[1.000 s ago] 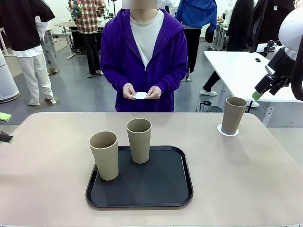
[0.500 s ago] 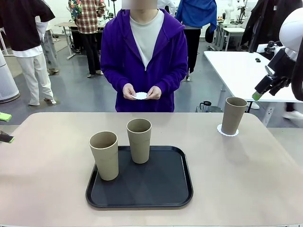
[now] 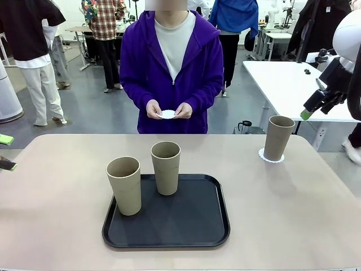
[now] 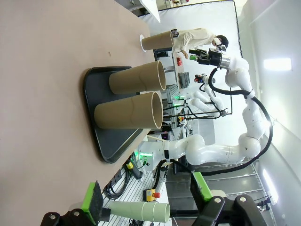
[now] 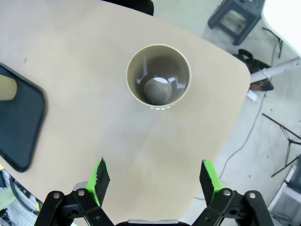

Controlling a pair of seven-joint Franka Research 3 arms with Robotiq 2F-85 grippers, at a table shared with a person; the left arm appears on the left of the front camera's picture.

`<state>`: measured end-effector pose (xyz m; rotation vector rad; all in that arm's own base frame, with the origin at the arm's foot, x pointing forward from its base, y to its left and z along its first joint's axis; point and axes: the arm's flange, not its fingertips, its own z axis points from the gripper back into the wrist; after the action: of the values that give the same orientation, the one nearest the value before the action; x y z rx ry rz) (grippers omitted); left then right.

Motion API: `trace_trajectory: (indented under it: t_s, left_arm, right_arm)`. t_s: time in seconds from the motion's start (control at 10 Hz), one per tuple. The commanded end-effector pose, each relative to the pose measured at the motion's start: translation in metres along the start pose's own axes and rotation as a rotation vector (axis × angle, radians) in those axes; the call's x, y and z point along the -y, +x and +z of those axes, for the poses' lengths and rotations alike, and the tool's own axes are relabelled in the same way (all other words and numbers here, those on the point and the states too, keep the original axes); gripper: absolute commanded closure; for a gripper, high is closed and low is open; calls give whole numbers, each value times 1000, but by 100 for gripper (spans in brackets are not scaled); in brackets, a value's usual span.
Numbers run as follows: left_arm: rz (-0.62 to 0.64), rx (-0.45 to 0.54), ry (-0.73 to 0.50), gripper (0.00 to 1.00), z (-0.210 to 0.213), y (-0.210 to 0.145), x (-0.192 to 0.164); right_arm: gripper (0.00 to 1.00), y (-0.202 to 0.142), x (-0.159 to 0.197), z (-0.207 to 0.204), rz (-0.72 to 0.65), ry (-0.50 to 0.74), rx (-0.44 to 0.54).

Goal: Place coasters on the table and set cups on them.
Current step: Take one Reusable plastic cup from the Flat Tray and place it on a coaster set by the human.

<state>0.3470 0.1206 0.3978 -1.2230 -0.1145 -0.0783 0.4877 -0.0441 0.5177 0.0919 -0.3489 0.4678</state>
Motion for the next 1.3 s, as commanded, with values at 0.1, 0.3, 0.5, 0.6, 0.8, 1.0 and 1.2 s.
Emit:
trace_trajectory:
  t_s: [0.1, 0.3, 0.5, 0.6, 0.8, 1.0, 1.2]
  left_arm:
    - [-4, 11, -11, 0, 1, 0, 1]
    - [-4, 11, -11, 0, 1, 0, 1]
    - [-4, 11, -11, 0, 1, 0, 1]
    - [-4, 11, -11, 0, 1, 0, 1]
    - [-4, 11, -11, 0, 1, 0, 1]
    - [-4, 11, -11, 0, 1, 0, 1]
    - [-4, 11, -11, 0, 1, 0, 1]
  right_arm:
    - [0, 0, 0, 0, 0, 0, 0]
    - [0, -64, -14, 10, -115, 75, 3]
    - [0, -115, -14, 6, -167, 179, -30]
    - [0, -122, -8, 5, -154, 358, -30]
    - [0, -126, 23, 5, -250, 724, 106]
    - [0, -142, 67, 3, -419, 934, 282]
    - [0, -166, 104, -7, -640, 950, 330]
